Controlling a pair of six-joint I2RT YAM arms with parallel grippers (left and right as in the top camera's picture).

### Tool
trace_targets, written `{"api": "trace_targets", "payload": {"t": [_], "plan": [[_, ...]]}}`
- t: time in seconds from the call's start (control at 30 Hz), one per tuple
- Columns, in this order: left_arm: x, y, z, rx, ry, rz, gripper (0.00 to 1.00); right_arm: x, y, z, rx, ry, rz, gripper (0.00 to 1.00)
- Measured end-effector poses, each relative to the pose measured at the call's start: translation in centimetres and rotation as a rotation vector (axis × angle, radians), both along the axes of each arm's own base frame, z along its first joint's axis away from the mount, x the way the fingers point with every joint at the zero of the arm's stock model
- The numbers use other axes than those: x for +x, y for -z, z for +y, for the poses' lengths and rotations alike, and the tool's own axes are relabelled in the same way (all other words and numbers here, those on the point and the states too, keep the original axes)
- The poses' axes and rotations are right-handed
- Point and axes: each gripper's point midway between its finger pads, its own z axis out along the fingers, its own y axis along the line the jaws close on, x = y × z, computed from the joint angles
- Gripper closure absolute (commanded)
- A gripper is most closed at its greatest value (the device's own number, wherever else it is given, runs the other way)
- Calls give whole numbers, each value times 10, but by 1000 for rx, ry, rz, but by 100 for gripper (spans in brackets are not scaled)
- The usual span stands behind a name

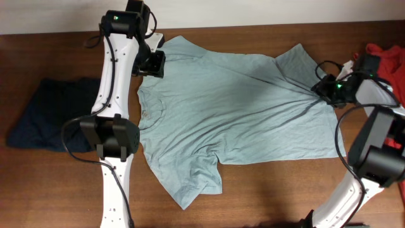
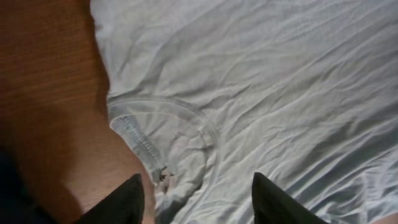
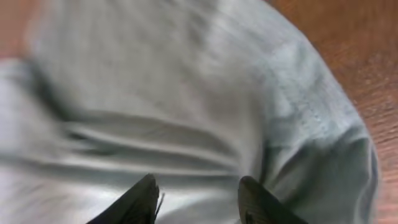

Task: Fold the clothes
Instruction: 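Pull the collar edge upward with the left gripper to smooth the shirt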

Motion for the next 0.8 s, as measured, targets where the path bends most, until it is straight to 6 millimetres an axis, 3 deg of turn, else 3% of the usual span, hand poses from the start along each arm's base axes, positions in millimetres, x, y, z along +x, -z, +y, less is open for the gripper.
{"api": "trace_targets", "payload": {"t": [0.1,0.13,0.23,0.3,0.4,0.47,0.6,0.7,0.8], "plan": [[14,-2,0,5,9,-60,59,15,-53,16,-19,-58,-141,66],[19,-3,-1,1,11,-81,63,23,-75,29,-38,-99,-206,68],[21,-4,-3,-2,19,-92,67,40,-93,65,-78,-180,-278,76],[21,-3,-7,-3,27,-91,67,55,-77,96,-129,-229,-276,80],[17,-2,-14,-2,41,-78,67,68,-45,108,-186,-228,-245,81],[10,1,-20,1,57,-55,67,74,-12,100,-229,-180,-196,84],[9,13,-30,2,76,-33,68,73,17,82,-227,-108,-145,81],[19,36,-35,3,89,-30,71,66,26,79,-202,-108,-113,80],[36,72,-41,5,116,-40,83,62,27,85,-168,-132,-102,79]]}}
